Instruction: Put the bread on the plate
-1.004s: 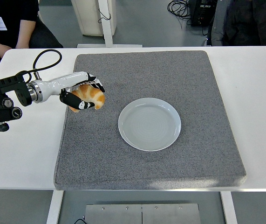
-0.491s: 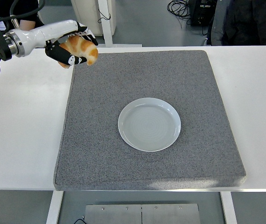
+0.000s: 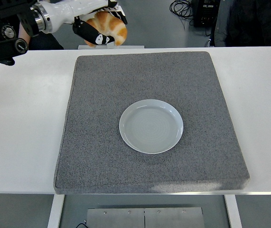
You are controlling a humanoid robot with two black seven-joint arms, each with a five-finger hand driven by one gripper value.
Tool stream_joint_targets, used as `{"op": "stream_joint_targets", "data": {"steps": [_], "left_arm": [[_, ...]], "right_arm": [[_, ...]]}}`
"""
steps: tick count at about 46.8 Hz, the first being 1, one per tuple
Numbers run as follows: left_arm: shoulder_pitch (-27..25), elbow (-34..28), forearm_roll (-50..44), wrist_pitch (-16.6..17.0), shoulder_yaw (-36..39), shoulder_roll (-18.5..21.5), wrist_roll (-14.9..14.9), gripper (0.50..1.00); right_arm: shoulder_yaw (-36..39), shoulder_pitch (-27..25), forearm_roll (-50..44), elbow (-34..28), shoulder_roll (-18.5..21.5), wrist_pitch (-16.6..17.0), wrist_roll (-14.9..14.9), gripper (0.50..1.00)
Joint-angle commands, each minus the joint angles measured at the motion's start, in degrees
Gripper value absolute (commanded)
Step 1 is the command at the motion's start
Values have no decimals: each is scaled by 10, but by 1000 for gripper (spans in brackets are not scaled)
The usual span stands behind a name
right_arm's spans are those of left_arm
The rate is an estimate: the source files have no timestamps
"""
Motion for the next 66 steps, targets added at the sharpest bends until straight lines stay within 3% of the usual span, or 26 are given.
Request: {"op": "stream_joint_targets", "data": {"steps": [1,12,24,30,66], "left_arm": [[2,12,-5,2,-3,-41,0,500],[25,68,-8,14,-18,-158,-2,500],[69,70,2,48,-15,-235,-23,500],[95,69,30,51,-12,-237,-37,500],[214,61,177,80,-8,-189,-42,500]], "right_arm": [[0,0,1,0,0,0,0,1000],[0,0,1,0,0,0,0,1000],[0,-1,0,0,0,0,0,1000],[0,-1,0,-1,0,0,0,1000],[0,-1,0,-2,0,0,0,1000]]}}
